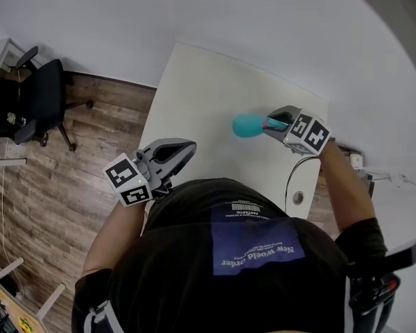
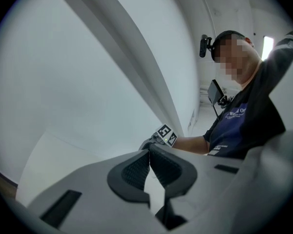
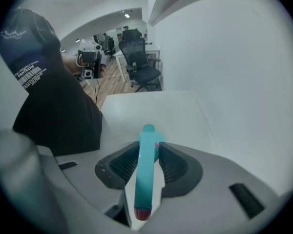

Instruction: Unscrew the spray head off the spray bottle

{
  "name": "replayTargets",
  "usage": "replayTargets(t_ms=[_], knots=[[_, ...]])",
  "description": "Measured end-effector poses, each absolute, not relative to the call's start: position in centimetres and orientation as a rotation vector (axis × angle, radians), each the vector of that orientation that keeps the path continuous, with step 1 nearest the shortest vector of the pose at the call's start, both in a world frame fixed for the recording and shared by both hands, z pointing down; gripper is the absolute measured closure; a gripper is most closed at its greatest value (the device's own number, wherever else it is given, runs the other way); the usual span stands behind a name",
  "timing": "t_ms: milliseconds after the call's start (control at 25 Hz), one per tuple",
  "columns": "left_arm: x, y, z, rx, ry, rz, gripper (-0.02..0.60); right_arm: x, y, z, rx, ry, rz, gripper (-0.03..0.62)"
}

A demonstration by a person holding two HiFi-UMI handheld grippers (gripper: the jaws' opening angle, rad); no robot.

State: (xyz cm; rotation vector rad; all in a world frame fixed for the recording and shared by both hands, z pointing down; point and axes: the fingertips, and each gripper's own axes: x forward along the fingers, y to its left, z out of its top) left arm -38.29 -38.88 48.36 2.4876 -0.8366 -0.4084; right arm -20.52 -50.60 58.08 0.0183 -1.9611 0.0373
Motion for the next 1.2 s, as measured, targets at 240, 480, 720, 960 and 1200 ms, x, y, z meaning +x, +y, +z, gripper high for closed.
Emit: replayTargets(t_ms=[240, 480, 720, 960, 1200], knots=[[-37.2, -39.3, 46.9, 2.525, -0.772, -0.391, 0.57, -21.0, -49.2, 52.7, 0.062, -2.234, 0.122, 0.47], [-35.8, -39.6, 45.2, 2.6, -0.693, -0.355, 0.415, -21.0, -47.8, 47.6, 0.07, -2.489, 0.241, 0.47], [-34.1, -39.8, 43.5, 2.667, -0.632, -0.309, 0.224, -20.4, -46.4, 43.7, 0.026, -2.668, 0.321, 0.47], [-32.6, -39.9, 42.2, 2.715, -0.611, -0.279, 0.022, -20.1, -44.6, 41.8, -0.057, -2.76, 0.347, 0.47], [-31.0, -40.1, 41.1, 2.774, -0.564, -0.259, -0.009, -20.3, -43.1, 39.3, -0.155, -2.885, 0.395, 0.47]])
